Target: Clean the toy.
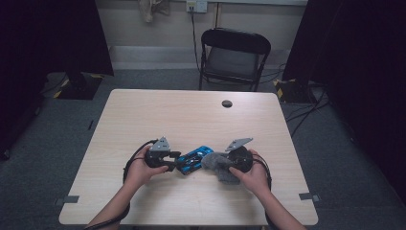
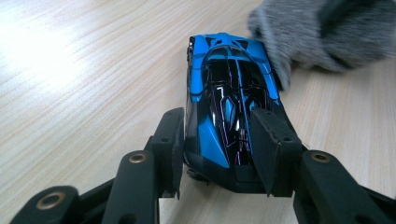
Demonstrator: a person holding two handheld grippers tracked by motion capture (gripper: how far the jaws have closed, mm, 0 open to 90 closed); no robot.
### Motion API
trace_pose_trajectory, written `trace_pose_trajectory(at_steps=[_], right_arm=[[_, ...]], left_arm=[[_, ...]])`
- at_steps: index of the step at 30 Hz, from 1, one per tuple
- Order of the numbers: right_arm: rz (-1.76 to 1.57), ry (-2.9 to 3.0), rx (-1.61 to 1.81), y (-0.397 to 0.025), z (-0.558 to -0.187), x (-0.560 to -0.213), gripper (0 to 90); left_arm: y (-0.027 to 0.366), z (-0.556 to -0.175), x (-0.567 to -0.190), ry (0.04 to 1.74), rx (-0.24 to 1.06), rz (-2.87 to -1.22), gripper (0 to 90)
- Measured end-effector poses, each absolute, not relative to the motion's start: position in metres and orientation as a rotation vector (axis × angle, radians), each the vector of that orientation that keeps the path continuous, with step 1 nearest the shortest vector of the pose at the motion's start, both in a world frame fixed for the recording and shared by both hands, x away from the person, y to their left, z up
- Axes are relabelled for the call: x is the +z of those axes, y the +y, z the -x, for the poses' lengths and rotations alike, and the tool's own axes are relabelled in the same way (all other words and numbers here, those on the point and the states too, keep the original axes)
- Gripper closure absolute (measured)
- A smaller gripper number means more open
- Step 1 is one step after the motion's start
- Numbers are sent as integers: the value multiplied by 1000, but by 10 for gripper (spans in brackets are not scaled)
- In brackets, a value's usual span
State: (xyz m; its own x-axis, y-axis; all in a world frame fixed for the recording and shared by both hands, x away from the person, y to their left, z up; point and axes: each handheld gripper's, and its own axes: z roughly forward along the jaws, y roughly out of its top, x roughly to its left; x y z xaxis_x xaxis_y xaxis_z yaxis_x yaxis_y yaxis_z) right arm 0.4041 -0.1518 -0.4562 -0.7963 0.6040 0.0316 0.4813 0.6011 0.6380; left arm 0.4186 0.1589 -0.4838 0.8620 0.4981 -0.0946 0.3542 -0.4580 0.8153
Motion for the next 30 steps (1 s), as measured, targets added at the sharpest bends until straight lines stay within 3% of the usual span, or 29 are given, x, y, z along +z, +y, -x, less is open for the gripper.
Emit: trace_pose_trajectory(at_steps=[10,30], right_arm=[[-688,2785,1021,-96,-371,-468,679],[-840,2693,996,-118,-396,-472,676]], left_arm=[[159,-418,-484,619,200,-2095,567],[159,-417,-485,630,200,-2086,567]])
